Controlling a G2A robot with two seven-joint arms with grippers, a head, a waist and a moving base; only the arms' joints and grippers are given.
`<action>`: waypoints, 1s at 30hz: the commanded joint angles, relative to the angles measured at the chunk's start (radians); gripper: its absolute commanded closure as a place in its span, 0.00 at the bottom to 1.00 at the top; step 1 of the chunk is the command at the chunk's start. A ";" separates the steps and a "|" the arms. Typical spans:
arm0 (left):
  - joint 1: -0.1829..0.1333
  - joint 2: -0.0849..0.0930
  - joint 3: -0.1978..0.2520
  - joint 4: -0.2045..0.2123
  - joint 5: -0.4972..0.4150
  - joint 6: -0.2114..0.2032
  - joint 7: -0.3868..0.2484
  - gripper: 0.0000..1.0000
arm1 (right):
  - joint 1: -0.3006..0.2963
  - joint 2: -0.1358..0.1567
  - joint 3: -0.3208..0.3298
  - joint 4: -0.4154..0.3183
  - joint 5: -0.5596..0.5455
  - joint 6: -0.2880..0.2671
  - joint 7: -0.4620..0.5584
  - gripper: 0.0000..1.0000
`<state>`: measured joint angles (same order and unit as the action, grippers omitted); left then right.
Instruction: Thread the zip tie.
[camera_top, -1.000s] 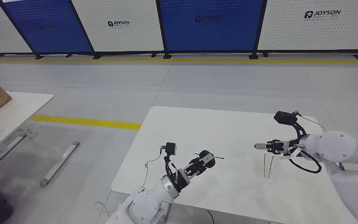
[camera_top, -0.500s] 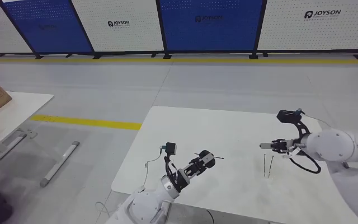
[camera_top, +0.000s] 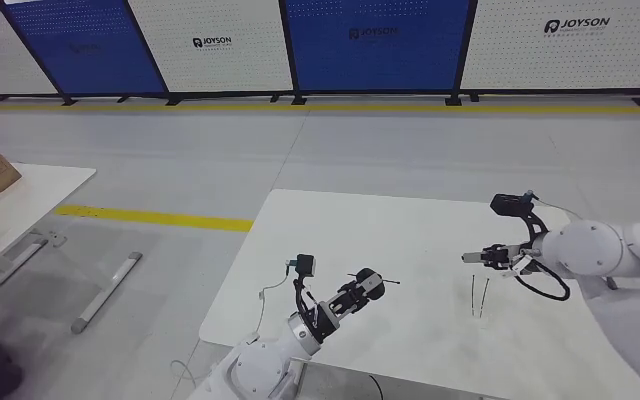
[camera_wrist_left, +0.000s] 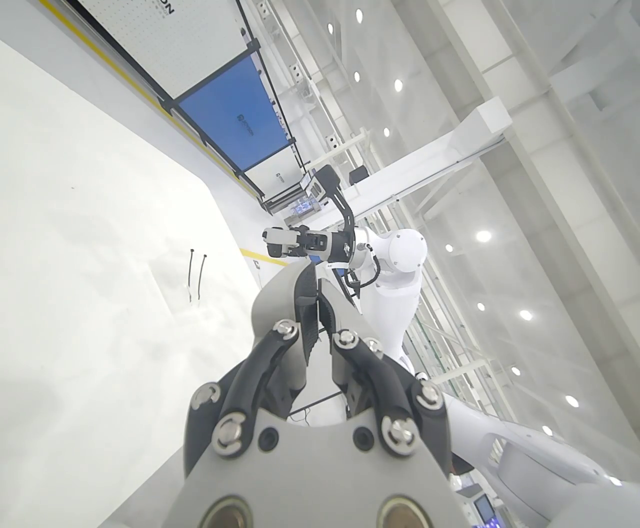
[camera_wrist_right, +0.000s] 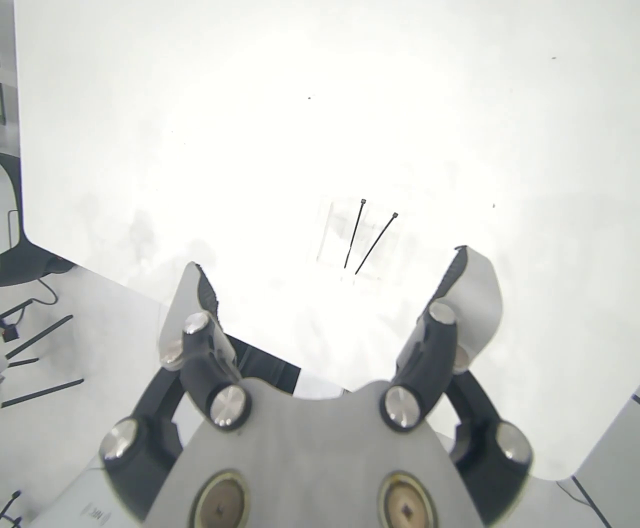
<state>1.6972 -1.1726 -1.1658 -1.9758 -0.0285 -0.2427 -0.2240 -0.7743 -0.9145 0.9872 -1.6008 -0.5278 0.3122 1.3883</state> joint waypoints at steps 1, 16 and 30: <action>0.000 0.000 0.000 0.000 0.000 0.000 0.000 1.00 | -0.011 -0.001 0.000 0.013 0.018 0.001 -0.007 0.00; 0.000 0.000 0.000 0.000 0.000 0.000 0.000 1.00 | -0.036 -0.047 -0.072 0.099 0.126 0.012 -0.129 0.00; 0.000 0.000 0.000 0.000 0.000 0.000 0.000 1.00 | -0.050 -0.047 -0.073 0.102 0.118 -0.002 -0.150 0.00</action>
<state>1.6972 -1.1726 -1.1658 -1.9758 -0.0285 -0.2427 -0.2240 -0.8147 -0.9617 0.9149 -1.4998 -0.4039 0.3199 1.2534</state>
